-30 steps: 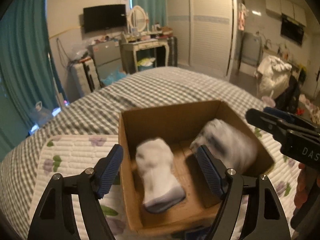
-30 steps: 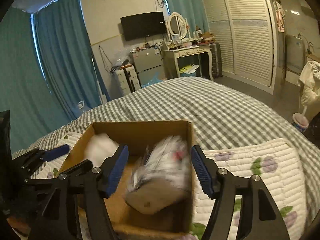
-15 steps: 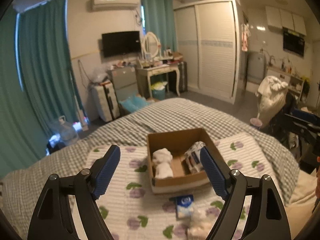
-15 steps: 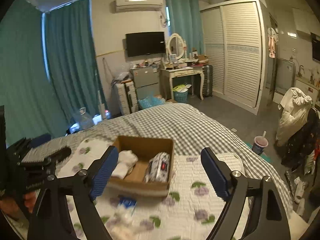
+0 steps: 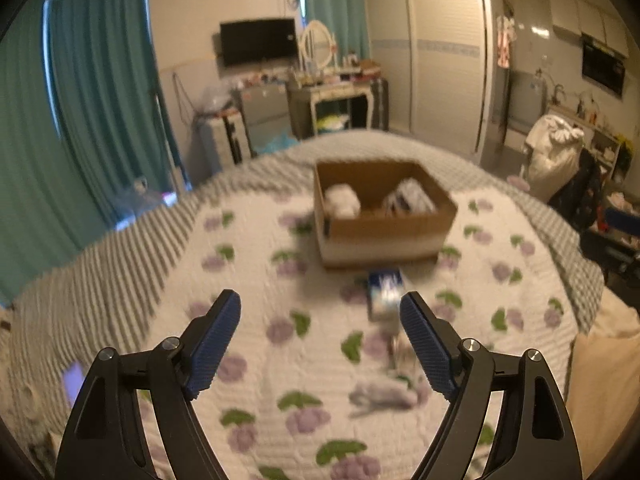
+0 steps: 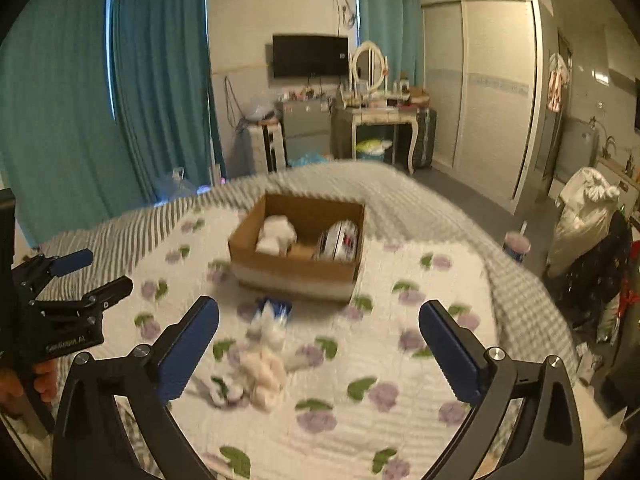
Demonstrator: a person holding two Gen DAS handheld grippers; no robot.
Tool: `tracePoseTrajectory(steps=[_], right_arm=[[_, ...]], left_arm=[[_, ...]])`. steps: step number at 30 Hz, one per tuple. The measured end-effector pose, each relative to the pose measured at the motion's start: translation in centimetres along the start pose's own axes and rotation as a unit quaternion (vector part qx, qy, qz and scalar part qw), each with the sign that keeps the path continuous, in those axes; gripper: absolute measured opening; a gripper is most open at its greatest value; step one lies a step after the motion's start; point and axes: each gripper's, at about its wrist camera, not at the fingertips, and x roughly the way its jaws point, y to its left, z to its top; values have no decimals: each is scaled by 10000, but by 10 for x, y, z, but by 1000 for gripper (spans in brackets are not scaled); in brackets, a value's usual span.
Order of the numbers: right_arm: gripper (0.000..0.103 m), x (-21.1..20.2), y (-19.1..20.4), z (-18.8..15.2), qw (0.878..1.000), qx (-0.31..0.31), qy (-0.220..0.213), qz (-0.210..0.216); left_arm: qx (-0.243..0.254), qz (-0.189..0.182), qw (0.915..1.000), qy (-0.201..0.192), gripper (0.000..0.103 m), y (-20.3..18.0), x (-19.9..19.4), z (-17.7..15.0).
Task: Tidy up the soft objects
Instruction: 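Grasp the white sock with the left tool while the right tool grasps the lace cloth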
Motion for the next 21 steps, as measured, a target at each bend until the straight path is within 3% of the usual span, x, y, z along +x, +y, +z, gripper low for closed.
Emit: tracePoseTrajectory(steps=[4, 9, 12, 15, 18, 20, 21], right_arm=[[101, 42, 11, -43, 9991, 13, 410, 64], [100, 95, 17, -73, 9958, 176, 860, 262], [94, 127, 21, -83, 9933, 242, 1073, 359], [81, 157, 21, -90, 9897, 379, 1299, 474], [60, 177, 20, -93, 9859, 427, 1495, 618], [30, 182, 18, -94, 9830, 487, 1545, 859], [23, 182, 17, -94, 9822, 510, 1513, 987]], left_arm=[[7, -165, 9995, 285, 83, -6, 23, -33], [-173, -301, 9972, 666, 83, -6, 51, -59], [-112, -286, 9958, 865, 83, -9, 62, -67], [7, -384, 9947, 957, 82, -15, 67, -72], [62, -489, 9934, 1036, 80, -22, 74, -74], [156, -571, 9918, 1128, 80, -30, 80, -76], [187, -607, 9912, 1160, 80, -32, 82, -76]])
